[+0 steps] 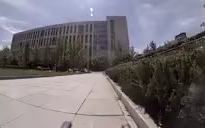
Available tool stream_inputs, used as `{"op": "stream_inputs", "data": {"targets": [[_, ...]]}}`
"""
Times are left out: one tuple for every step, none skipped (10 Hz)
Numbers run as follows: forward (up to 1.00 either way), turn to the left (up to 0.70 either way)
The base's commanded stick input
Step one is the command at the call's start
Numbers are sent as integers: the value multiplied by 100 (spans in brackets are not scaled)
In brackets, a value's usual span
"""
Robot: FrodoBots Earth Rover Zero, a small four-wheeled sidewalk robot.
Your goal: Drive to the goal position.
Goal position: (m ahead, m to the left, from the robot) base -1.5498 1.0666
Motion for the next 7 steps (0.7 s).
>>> {"op": "stream_inputs", "data": {"targets": [[0, 0], [0, 0], [4, 0], [1, 0], [0, 0], [0, 0], [0, 0]]}}
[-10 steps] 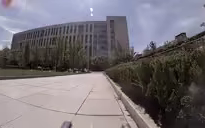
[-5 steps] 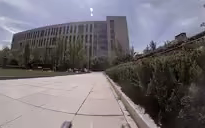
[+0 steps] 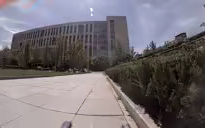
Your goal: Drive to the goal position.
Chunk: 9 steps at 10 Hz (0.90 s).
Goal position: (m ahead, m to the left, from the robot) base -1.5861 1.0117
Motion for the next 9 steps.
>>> {"op": "stream_inputs", "data": {"targets": [[1, 0], [3, 0], [3, 0], [1, 0], [0, 0], [2, 0], [4, 0], [3, 0], [0, 0]]}}
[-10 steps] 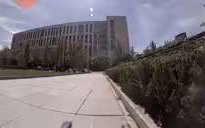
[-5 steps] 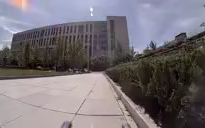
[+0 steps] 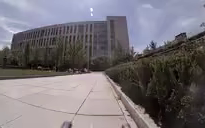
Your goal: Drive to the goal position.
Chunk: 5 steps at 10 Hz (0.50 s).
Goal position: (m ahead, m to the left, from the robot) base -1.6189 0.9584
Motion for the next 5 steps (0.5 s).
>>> {"op": "stream_inputs", "data": {"targets": [[2, 0], [4, 0], [4, 0], [3, 0], [1, 0]]}}
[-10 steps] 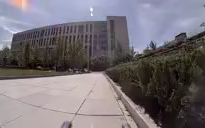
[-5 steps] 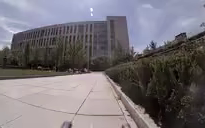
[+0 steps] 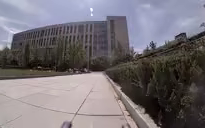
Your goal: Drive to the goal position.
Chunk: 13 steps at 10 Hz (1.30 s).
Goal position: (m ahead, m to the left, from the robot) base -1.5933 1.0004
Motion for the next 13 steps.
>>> {"op": "stream_inputs", "data": {"targets": [[1, 0], [4, 0], [3, 0], [0, 0], [0, 0], [0, 0], [0, 0], [0, 0], [0, 0], [0, 0], [0, 0], [0, 0], [3, 0]]}}
